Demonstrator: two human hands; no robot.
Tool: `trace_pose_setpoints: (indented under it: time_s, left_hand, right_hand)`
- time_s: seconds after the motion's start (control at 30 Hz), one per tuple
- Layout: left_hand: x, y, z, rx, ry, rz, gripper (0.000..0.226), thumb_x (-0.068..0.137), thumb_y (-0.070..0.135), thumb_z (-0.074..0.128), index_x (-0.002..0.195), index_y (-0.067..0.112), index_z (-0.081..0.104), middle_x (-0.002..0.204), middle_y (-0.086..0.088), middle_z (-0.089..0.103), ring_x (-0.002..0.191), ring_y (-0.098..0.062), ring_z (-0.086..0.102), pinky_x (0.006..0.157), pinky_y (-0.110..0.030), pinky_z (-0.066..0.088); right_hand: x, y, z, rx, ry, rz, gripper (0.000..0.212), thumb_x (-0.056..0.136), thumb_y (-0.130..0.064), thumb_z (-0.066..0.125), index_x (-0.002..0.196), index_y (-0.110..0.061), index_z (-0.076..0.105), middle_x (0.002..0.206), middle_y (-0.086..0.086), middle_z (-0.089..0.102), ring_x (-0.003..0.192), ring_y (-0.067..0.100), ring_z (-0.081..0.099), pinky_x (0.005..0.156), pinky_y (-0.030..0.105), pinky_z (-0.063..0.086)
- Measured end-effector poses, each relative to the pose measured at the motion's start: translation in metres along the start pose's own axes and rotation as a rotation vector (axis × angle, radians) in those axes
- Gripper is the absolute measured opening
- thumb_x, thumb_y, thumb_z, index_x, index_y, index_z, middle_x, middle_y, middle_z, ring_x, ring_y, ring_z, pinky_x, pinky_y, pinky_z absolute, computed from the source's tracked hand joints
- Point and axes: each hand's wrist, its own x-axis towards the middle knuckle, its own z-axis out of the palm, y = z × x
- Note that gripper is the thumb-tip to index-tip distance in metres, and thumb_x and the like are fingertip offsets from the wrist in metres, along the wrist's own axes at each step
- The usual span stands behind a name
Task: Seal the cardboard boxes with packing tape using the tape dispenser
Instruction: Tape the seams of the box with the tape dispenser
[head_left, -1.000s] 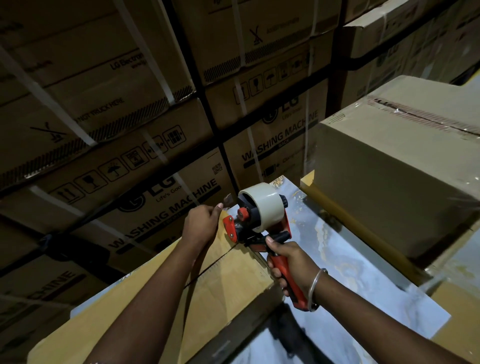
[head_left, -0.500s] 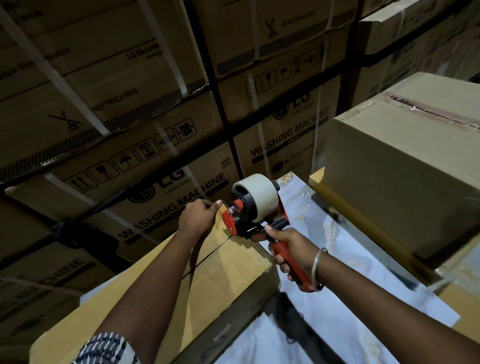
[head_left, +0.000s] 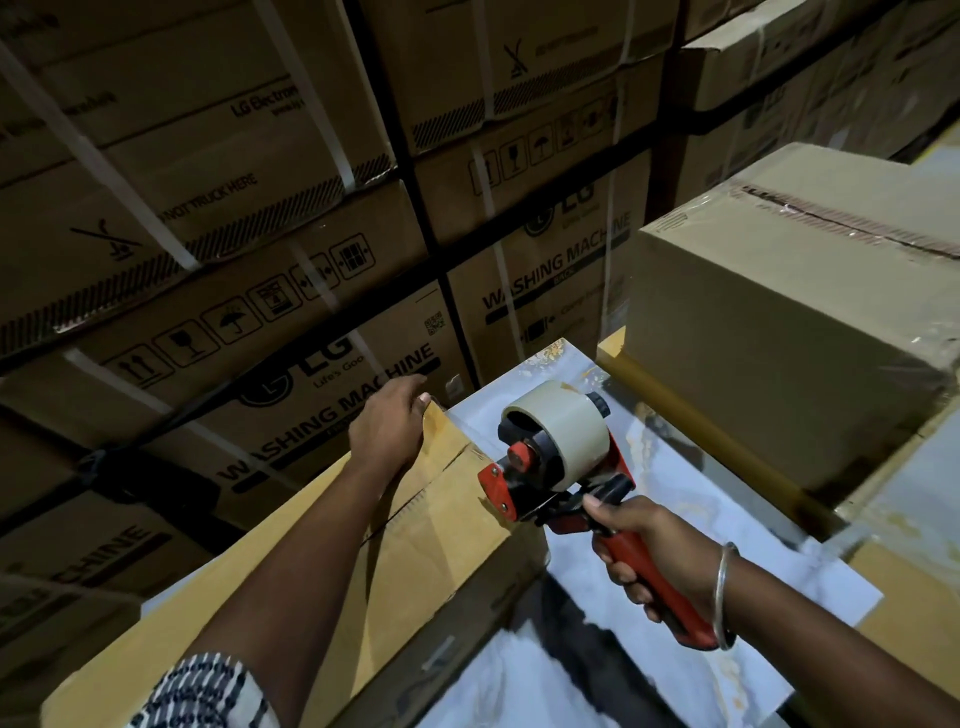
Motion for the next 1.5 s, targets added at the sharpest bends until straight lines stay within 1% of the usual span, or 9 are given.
trace_pose_setpoints:
  time_s: [0.13,0.33,0.6,0.67,0.77,1.03,1.2,1.33,1.5]
  left_hand:
    - [0.003,0.004,-0.006,0.067,-0.101,0.392,0.038,0.091,0.012,0.05,0.121,0.028,0.067,0.13,0.01,0.063,0.126,-0.014,0.051,0.089,-0.034,0.048]
    - [0.012,-0.008,-0.012,0.05,-0.358,0.514,0.053,0.089,0.063,0.039,0.117,0.026,0.064,0.115,0.009,0.057,0.108,-0.01,0.049,0.085,-0.034,0.045]
    - [0.023,-0.014,-0.02,0.182,-0.308,0.453,0.048,0.09,0.065,0.042,0.12,0.036,0.067,0.123,0.015,0.061,0.12,-0.01,0.051,0.101,-0.043,0.036]
    - [0.023,-0.01,-0.024,0.215,-0.333,0.47,0.034,0.094,0.038,0.051,0.126,0.039,0.063,0.133,0.016,0.058,0.133,-0.01,0.043,0.113,-0.051,0.026]
    - [0.021,-0.002,-0.029,0.131,-0.437,0.474,0.061,0.077,-0.002,0.051,0.122,0.036,0.067,0.131,0.017,0.061,0.129,-0.009,0.049,0.113,-0.047,0.032]
    - [0.013,-0.017,-0.02,-0.178,-0.476,0.318,0.04,0.092,0.057,0.048,0.106,0.029,0.073,0.098,0.018,0.065,0.095,-0.006,0.058,0.088,-0.04,0.047]
    - [0.014,-0.018,-0.012,-0.236,-0.438,0.177,0.041,0.08,0.072,0.052,0.099,0.043,0.075,0.138,0.0,0.061,0.136,-0.016,0.046,0.115,-0.055,0.029]
    - [0.013,-0.011,-0.012,-0.134,-0.374,0.192,0.016,0.093,0.049,0.06,0.097,0.041,0.072,0.141,0.002,0.058,0.141,-0.014,0.038,0.116,-0.065,-0.005]
    - [0.007,-0.004,-0.018,-0.048,-0.37,0.171,0.028,0.097,0.051,0.054,0.11,0.033,0.072,0.143,0.006,0.055,0.139,-0.021,0.04,0.113,-0.071,-0.004]
  right_hand:
    - [-0.001,0.002,0.003,0.017,0.013,0.018,0.062,0.076,-0.072,0.065,0.077,-0.012,0.054,0.06,0.003,0.039,0.046,0.017,0.029,0.049,0.029,0.019]
    - [0.002,0.004,0.007,0.05,0.059,0.002,0.057,0.089,-0.066,0.055,0.064,-0.016,0.046,0.059,0.004,0.038,0.045,0.017,0.028,0.05,0.029,0.018]
    - [0.015,-0.018,0.013,0.01,0.073,0.015,0.056,0.088,-0.068,0.055,0.066,-0.018,0.045,0.057,0.001,0.039,0.047,0.016,0.028,0.05,0.029,0.018]
    - [0.024,-0.03,0.016,0.004,0.067,0.015,0.058,0.089,-0.068,0.055,0.061,-0.018,0.043,0.057,0.001,0.04,0.046,0.016,0.029,0.051,0.029,0.019]
    - [0.036,-0.045,0.019,-0.022,0.06,0.018,0.06,0.089,-0.069,0.055,0.058,-0.019,0.043,0.055,0.0,0.041,0.045,0.015,0.032,0.051,0.029,0.02]
    - [0.047,-0.046,0.02,-0.041,0.044,0.015,0.061,0.089,-0.07,0.053,0.059,-0.018,0.044,0.055,0.0,0.041,0.046,0.015,0.032,0.052,0.028,0.021]
    - [0.046,-0.05,0.02,-0.062,0.044,0.008,0.06,0.09,-0.069,0.053,0.058,-0.018,0.043,0.055,0.0,0.042,0.046,0.015,0.032,0.051,0.029,0.021]
    - [0.046,-0.051,0.02,-0.081,0.034,0.003,0.061,0.091,-0.069,0.052,0.058,-0.019,0.042,0.056,0.0,0.043,0.046,0.015,0.033,0.049,0.027,0.022]
    - [0.035,-0.031,0.005,-0.104,0.016,0.02,0.06,0.09,-0.069,0.052,0.059,-0.019,0.042,0.057,0.001,0.042,0.048,0.015,0.033,0.05,0.029,0.023]
